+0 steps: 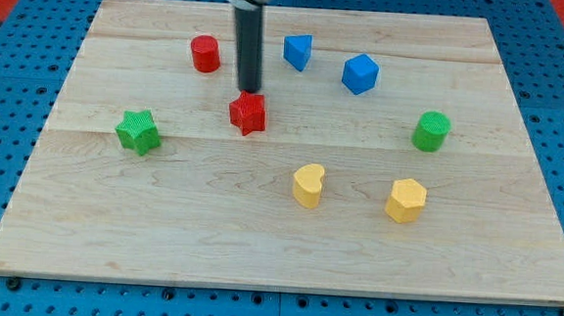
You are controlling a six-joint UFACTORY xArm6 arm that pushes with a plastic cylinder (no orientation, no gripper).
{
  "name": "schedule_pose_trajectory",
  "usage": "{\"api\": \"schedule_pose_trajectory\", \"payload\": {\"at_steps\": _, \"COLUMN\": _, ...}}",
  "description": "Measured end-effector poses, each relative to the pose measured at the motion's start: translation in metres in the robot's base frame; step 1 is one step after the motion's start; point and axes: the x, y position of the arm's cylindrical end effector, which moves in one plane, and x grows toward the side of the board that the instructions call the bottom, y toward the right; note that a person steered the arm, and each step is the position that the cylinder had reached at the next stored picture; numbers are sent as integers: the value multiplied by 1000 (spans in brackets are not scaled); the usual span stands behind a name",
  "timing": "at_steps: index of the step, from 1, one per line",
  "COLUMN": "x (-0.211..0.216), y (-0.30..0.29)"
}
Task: Point your arm to the red circle
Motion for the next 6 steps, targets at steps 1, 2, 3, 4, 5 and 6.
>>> {"api": "schedule_pose_trajectory", "payload": {"at_steps": 1, "x": -16, "y": -68}}
{"api": "schedule_pose_trajectory", "payload": {"at_steps": 2, "x": 10, "y": -148}}
{"api": "schedule_pose_trajectory", "payload": {"at_steps": 3, "x": 82, "y": -155}}
{"api": "schedule_pose_trajectory", "payload": {"at_steps": 4, "x": 133, "y": -114}}
{"api": "schedule_pose_trajectory", "payload": {"at_steps": 5, "x": 133, "y": -30}}
{"api": "schedule_pose_trajectory", "payload": {"at_steps": 6, "x": 130, "y": -116}}
